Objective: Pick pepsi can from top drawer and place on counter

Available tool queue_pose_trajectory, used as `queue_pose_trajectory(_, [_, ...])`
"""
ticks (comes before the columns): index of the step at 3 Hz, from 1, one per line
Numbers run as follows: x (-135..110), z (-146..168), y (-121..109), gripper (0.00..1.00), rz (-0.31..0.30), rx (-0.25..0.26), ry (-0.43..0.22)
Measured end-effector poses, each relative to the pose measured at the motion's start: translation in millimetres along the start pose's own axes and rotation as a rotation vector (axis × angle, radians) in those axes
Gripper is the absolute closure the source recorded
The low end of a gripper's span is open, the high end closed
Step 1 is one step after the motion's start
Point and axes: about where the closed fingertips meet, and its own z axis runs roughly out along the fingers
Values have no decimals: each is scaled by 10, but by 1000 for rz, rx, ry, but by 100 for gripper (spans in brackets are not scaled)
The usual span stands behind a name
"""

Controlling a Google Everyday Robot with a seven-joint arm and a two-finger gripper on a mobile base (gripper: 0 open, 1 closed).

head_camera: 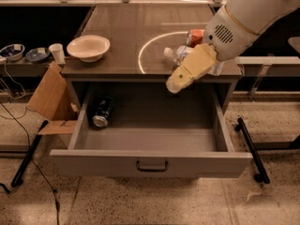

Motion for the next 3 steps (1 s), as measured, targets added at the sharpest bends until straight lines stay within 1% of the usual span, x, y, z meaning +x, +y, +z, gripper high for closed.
queue_pose_trajectory(1, [-103, 129, 62, 0, 167, -6, -50])
queue_pose_trajectory(2, [-119, 134, 61, 0, 208, -4, -55])
queue_pose_trajectory(3, [-119, 134, 61, 0, 208, -4, -55])
